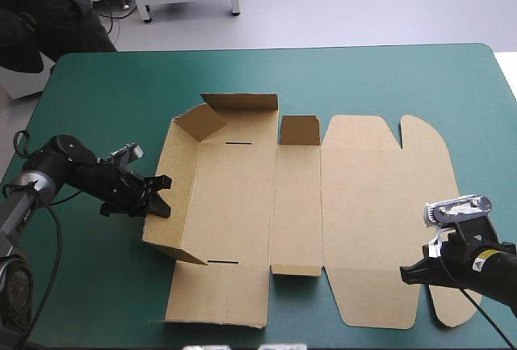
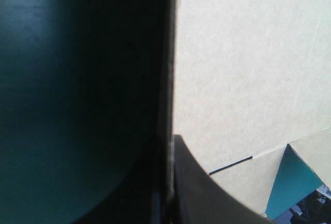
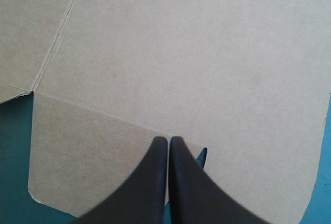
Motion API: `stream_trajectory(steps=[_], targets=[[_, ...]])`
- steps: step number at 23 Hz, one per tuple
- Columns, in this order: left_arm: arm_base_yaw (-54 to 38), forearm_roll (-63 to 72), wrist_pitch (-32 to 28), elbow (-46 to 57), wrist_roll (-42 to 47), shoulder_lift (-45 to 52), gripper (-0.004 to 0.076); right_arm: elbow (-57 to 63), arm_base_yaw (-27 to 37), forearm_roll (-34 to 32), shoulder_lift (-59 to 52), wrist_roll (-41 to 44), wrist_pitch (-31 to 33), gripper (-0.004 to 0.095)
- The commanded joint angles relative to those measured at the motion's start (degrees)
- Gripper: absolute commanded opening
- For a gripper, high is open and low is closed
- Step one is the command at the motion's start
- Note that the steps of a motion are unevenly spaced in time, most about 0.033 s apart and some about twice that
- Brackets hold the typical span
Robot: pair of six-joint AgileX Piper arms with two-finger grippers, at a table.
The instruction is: Fold the box
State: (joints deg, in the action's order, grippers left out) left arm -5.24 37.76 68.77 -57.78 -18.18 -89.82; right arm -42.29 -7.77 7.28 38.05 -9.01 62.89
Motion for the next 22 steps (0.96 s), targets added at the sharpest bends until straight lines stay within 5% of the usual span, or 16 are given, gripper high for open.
stream_trajectory(steps=[1,8,15,22], targets=[[0.3,1.6,6.1,-1.0,0.8,2.3,-0.0032,-1.3,0.4,0.3,-0.1,-0.6,-2.5,-0.0004],[0.9,-12.7,6.1,-13.2,0.8,2.1,-0.0032,-1.3,0.4,0.3,-0.1,-0.6,-2.7,-0.0004],[14.0,-38.2,5.8,-29.8,-0.3,-2.4,-0.0032,-1.3,0.4,0.3,0.1,-0.6,-2.7,-0.0004],[24.5,-49.7,5.7,-41.4,-4.6,-10.4,-0.0032,-1.3,0.4,0.3,0.1,0.3,-2.7,-0.0004]])
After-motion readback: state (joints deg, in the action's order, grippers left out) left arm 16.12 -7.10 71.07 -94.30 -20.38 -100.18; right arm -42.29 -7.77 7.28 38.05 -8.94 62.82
